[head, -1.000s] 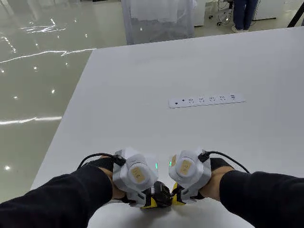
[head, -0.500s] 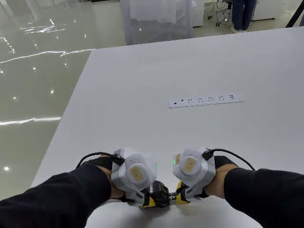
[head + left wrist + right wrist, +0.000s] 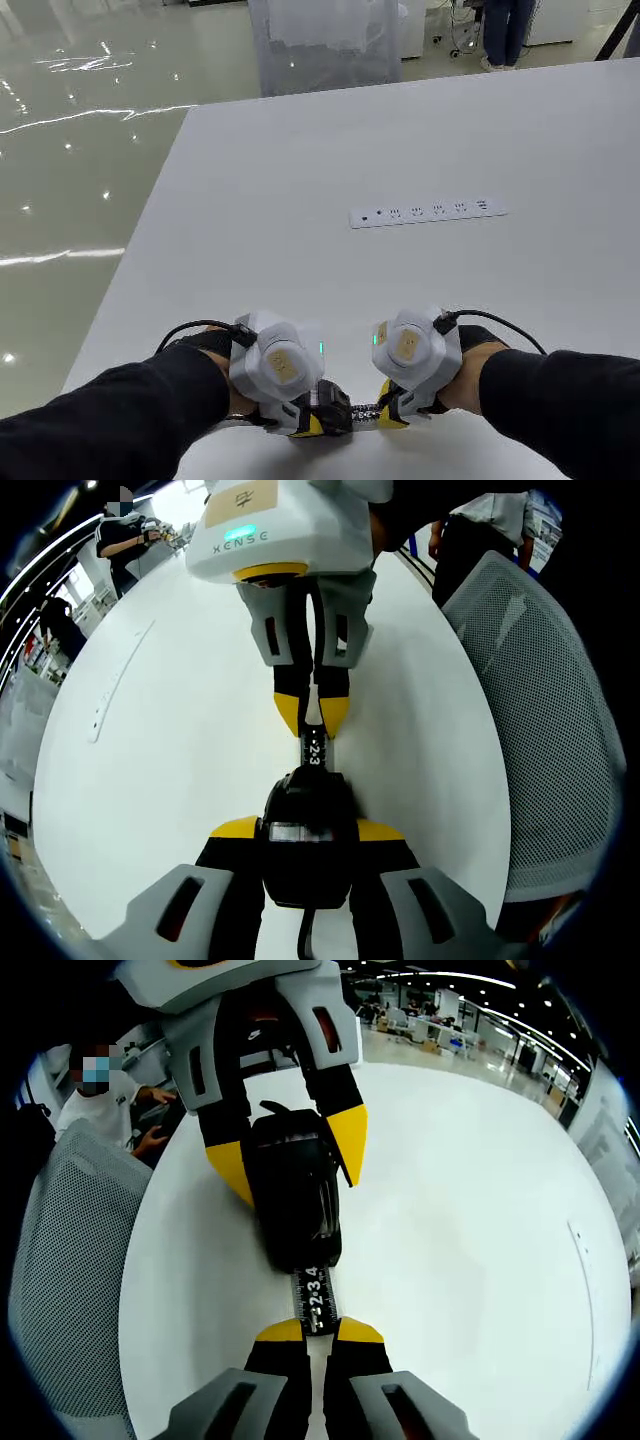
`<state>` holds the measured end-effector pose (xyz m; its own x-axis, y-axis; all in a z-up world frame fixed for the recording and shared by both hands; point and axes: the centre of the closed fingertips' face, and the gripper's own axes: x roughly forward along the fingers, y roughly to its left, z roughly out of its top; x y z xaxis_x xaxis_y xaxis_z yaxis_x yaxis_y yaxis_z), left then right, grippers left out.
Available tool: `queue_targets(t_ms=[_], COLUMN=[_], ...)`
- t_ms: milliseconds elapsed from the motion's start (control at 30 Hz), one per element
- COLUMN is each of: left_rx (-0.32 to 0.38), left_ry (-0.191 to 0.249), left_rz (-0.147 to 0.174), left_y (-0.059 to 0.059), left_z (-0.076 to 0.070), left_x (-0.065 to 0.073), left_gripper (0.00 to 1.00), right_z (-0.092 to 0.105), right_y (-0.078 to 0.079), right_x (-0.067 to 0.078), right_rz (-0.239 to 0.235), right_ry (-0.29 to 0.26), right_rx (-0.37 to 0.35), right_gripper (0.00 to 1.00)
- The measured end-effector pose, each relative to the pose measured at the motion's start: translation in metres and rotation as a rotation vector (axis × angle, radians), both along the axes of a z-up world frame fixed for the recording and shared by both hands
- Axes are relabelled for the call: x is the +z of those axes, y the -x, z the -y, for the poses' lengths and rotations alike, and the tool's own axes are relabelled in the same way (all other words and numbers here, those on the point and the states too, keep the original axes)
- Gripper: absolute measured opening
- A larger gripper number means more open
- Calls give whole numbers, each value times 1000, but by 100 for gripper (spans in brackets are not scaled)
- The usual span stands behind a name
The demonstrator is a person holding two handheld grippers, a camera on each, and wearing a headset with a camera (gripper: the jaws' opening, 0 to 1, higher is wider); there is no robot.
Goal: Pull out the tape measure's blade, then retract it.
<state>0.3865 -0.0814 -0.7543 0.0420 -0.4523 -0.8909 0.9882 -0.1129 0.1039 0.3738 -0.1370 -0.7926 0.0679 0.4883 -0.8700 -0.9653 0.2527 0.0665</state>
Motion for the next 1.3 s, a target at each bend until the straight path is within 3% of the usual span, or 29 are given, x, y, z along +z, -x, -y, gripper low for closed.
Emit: queue_targets(t_ms=[700, 1300], left_rx=[8, 3], left_ry=[9, 20], left_rz=[-14, -11], left_y=[-1, 0], left_z=[1, 1], left_x=[-1, -1], left_gripper=[27, 27], right_z=[16, 35], right_y=[1, 4], right_x=[0, -1], right_rz=[72, 52], right_ry=[8, 25], right_rx=[69, 36], right_gripper=[0, 0])
